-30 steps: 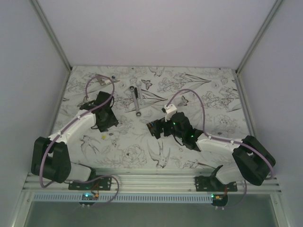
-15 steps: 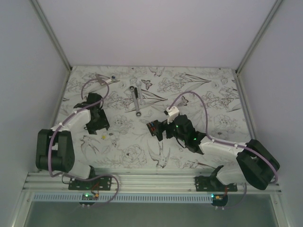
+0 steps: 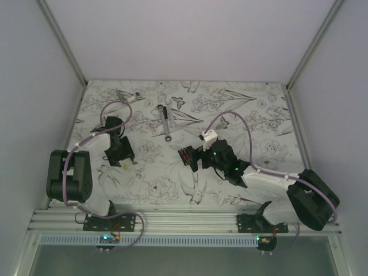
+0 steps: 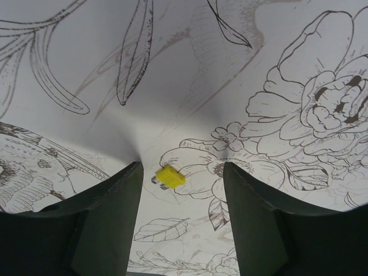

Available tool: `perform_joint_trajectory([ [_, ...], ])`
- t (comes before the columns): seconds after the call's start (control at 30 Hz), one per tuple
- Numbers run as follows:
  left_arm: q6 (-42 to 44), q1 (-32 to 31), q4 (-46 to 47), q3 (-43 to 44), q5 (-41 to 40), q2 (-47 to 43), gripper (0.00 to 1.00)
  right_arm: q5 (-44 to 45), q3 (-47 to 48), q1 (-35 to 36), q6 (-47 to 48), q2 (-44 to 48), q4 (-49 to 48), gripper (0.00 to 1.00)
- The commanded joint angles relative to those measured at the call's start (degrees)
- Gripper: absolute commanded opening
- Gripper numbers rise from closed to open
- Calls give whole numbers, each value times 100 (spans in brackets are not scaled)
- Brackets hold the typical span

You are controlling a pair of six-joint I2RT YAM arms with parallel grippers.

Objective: Snap on the fuse box
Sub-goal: Pick up the fuse from the center of the board.

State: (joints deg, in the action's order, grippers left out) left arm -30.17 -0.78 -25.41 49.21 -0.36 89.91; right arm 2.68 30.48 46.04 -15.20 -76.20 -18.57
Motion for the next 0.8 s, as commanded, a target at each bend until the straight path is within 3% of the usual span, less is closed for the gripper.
perform_joint_trajectory([
  [0.0,-170,-55,52,-350,542,44,62,75,184,45,94,-45,-24,100],
  [0.27,-557,-620,33,-336,513,10,62,79,237,45,117,-134,40,100],
  [0.53,-772,-842,-94,-185,679,-49,61,71,321,47,151,-237,149,100],
  [0.77,-736,-867,-497,-231,366,-431,62,70,293,46,149,-224,109,100],
])
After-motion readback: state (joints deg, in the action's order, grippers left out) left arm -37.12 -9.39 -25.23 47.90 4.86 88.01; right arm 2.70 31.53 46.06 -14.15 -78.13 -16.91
